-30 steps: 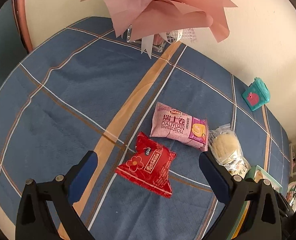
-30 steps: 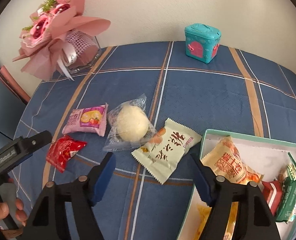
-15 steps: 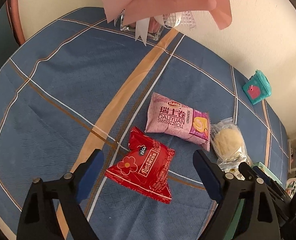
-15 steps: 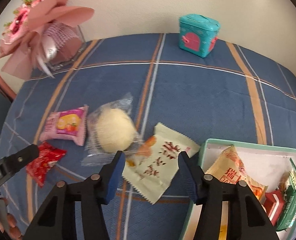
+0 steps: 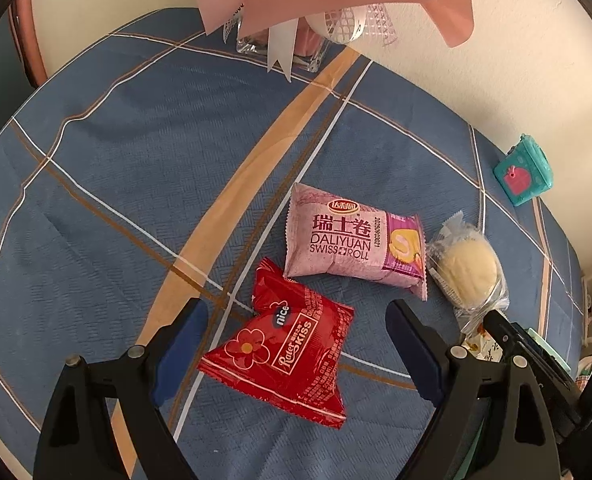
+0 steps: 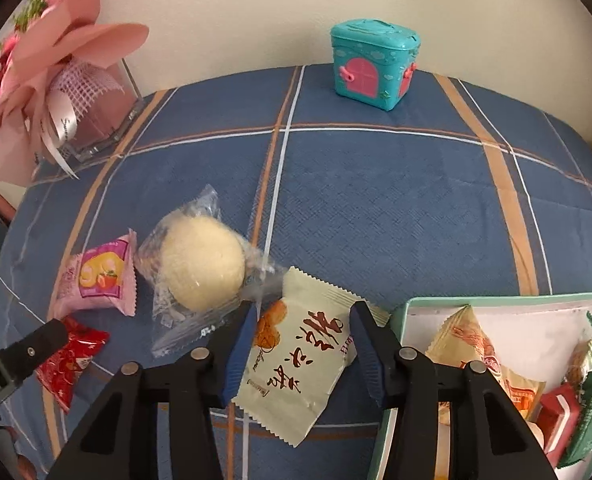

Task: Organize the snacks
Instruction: 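Grasp the red Rose Kiss pack with the left gripper while the right grasps the white pack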

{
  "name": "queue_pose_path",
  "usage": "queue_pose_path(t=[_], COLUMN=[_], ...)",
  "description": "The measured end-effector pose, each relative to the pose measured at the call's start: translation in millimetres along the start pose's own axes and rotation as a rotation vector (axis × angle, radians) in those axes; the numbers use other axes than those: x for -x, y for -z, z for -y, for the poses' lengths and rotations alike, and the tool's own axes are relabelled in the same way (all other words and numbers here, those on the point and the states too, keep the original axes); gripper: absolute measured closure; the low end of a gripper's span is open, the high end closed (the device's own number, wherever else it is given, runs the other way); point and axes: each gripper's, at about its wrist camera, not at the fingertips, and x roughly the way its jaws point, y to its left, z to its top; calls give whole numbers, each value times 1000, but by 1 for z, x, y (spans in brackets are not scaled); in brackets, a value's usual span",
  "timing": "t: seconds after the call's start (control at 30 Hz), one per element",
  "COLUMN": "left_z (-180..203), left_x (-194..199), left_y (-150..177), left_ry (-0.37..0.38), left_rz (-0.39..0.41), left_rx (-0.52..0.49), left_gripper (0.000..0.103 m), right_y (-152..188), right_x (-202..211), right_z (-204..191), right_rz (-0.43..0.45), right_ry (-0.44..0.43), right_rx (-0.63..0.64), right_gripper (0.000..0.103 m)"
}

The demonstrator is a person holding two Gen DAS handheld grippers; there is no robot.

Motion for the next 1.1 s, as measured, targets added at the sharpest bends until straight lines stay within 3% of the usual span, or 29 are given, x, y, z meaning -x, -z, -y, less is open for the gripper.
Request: queue_pose_path(t=[0.1, 0.23, 0.33, 0.47, 0.6, 0.8, 0.87, 1.1], left_z=[1, 2, 0, 2, 4, 5, 5, 3], left_x=[-2, -5, -7, -9, -12, -16, -17, -12], left_y=[1, 4, 5, 7, 8, 11, 12, 17], left_ry=[-1, 4, -1, -4, -6, -11, -9, 17], left_rz=[-7, -23, -34, -43, -55, -77, -81, -75], left_rx=[-4, -13, -10, -14, -22, -27, -26, -11], left_gripper=[14, 25, 26, 34, 36, 38, 44, 47], right_y=[1, 3, 3, 4, 6, 9, 11, 17], right_x=[0, 1, 1, -1, -3, -5, -7, -5], right_z=[-6, -17, -19, -19, -21, -25, -24, -18], right_rz=[-5, -15, -16, -25, -36, -46, -61, -93], right_ry=[-11, -71, -46, -11, 7, 23, 19, -17], right_rx=[10, 43, 44, 41, 43, 54, 54, 29], right_gripper=[50, 50, 50, 38, 35, 35, 36, 47])
